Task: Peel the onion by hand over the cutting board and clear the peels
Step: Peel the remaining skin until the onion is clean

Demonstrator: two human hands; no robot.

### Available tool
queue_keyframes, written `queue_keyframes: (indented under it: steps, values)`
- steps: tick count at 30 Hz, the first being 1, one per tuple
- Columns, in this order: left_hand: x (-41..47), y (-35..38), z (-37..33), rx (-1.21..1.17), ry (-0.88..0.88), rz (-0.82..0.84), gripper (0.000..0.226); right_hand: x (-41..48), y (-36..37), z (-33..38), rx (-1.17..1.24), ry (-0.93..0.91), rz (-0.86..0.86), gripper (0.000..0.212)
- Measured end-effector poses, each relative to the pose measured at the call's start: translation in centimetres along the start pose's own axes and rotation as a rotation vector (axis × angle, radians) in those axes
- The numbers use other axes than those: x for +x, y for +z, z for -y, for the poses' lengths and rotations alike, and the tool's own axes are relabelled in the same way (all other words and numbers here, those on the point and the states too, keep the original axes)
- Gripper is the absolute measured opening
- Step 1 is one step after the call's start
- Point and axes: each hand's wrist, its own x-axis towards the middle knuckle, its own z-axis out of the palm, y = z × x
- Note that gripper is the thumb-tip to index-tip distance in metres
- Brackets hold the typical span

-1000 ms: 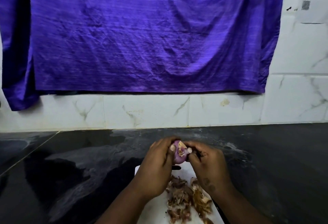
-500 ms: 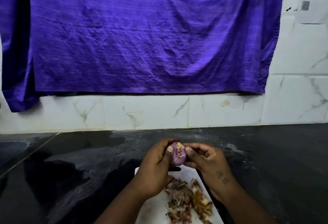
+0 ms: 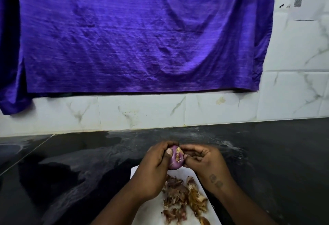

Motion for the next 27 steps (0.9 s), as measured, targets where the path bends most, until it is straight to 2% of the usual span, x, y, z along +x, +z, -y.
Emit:
queue_keyframes:
  steps: [6,10,14,18,22,27]
  values:
    - [-0.2,0.0,-0.3,0.046,0.009,0.001,0.039,0.0,0.8,-0.2,-0.101,-0.027,-0.085,0.038]
    - [-0.4,-0.3,-0.9,-0.121,-0.060,-0.011,0.035,0.2,0.7,0.0,-0.013,-0.023,-0.085,0.030]
    - [-0.1,-0.6,-1.1,-0.236,-0.133,-0.043,0.033,0.5,-0.2,-0.5,0.161,0.127,-0.072,0.024]
    - [0.0,-0.9,-1.4,-0.300,-0.221,-0.122,0.036,0.2,-0.3,-1.1,0.066,0.206,0.058,0.031]
    - [0.1,-0.8,-1.5,-0.303,-0.254,-0.161,0.037,0.0,-0.2,-1.7,-0.132,0.095,0.181,0.022]
    - [0.2,-0.6,-1.1,-0.231,-0.317,-0.170,0.035,-0.1,-0.4,-1.2,-0.180,0.003,0.126,0.019]
